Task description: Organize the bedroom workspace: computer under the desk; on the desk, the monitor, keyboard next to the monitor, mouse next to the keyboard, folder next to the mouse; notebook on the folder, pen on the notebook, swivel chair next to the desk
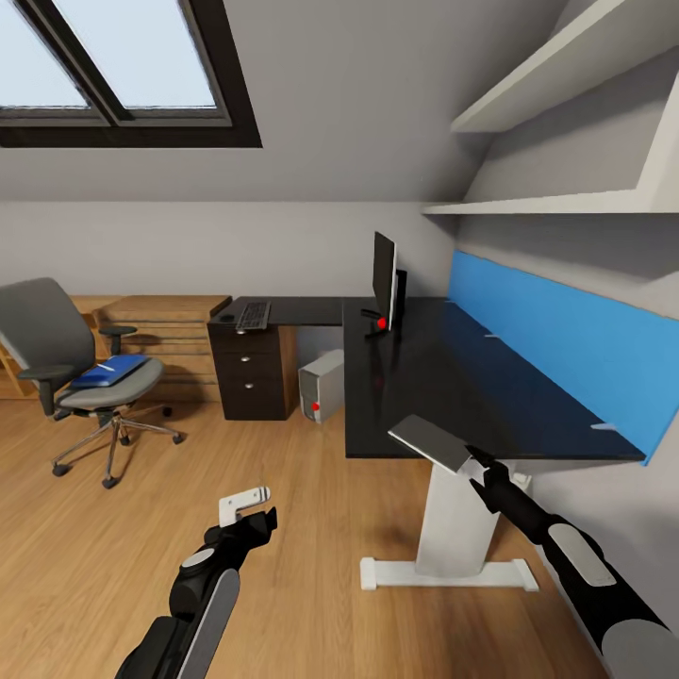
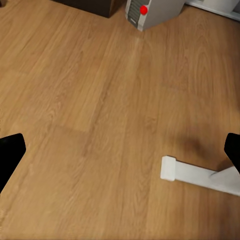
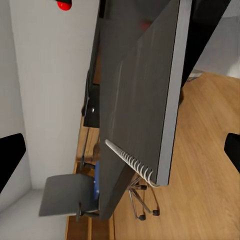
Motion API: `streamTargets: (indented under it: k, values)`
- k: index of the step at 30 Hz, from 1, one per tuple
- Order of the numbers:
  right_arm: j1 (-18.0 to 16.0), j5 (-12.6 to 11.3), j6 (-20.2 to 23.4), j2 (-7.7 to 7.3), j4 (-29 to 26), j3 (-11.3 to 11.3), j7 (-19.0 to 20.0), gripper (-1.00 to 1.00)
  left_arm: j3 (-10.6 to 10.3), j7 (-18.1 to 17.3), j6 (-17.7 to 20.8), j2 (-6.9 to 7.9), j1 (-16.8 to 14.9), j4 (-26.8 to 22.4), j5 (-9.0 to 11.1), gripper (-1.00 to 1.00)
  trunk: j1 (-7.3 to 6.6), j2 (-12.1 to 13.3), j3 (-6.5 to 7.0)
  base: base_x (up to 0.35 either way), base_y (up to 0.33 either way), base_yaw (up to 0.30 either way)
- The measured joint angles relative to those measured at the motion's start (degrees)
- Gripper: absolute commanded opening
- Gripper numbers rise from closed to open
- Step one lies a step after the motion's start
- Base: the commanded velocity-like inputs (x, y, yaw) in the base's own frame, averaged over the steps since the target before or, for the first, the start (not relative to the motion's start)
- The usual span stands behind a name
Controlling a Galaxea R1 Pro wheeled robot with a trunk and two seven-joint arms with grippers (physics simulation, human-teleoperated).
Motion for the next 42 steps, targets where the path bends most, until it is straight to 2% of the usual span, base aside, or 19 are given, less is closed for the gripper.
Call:
streamTargets:
  k: [6,8,13,32,42]
  values:
    - [-0.03,0.01,-0.07,-0.01,1.29,-0.10,-0.26,1.00,0.00,-0.03,0.00,0.12,0.00,1.65,-0.02,1.00,-0.01,0.00,0.00,0.046,0.000,0.000]
    - [-0.11,0.04,-0.15,-0.04,4.61,-0.16,-0.34,1.00,0.00,-0.06,0.00,0.14,0.00,2.10,-0.04,1.00,-0.01,0.00,0.00,0.108,0.000,0.000]
    - [-0.30,-0.02,-0.19,-0.02,8.15,-0.10,-0.31,1.00,0.00,-0.13,0.00,0.15,0.00,2.36,-0.06,1.00,0.00,0.00,0.00,0.042,0.000,0.000]
    - [-0.35,0.13,-0.28,0.08,8.99,0.08,-0.10,1.00,0.00,-0.15,0.00,0.16,0.00,2.43,-0.06,1.00,0.00,0.00,0.00,0.033,0.032,0.000]
    - [-0.35,0.14,-0.29,0.15,8.99,0.08,-0.09,1.00,0.00,-0.14,0.00,0.08,0.00,2.50,-0.01,1.00,-2.19,4.00,1.79,0.000,0.000,0.000]
